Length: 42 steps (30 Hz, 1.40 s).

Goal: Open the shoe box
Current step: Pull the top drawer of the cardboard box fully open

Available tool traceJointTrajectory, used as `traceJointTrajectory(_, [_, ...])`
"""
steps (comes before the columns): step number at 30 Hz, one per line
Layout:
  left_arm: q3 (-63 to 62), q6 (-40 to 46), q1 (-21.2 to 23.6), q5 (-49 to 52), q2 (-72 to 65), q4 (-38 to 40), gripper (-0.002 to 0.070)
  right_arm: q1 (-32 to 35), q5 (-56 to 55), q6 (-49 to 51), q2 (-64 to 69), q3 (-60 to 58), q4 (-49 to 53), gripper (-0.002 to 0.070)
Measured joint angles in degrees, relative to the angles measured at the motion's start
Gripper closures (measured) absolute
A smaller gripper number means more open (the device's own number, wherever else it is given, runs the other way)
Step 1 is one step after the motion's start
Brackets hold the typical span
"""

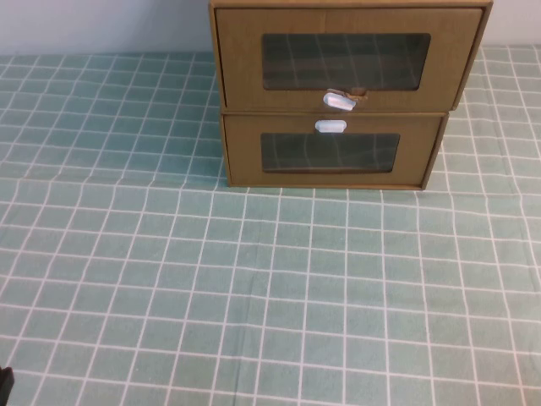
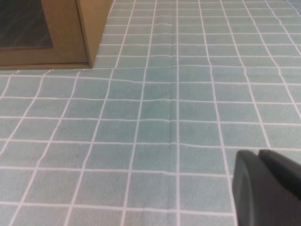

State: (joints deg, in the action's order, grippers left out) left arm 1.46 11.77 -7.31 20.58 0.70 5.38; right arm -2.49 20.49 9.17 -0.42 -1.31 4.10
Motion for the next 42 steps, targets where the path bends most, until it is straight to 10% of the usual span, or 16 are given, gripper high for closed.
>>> traceJointTrajectory(42, [0.00, 2.32, 0.00, 0.00, 0.00, -0.28, 0.0680, 0.00, 0.00, 0.00, 0.00, 0.00, 0.00, 0.0690])
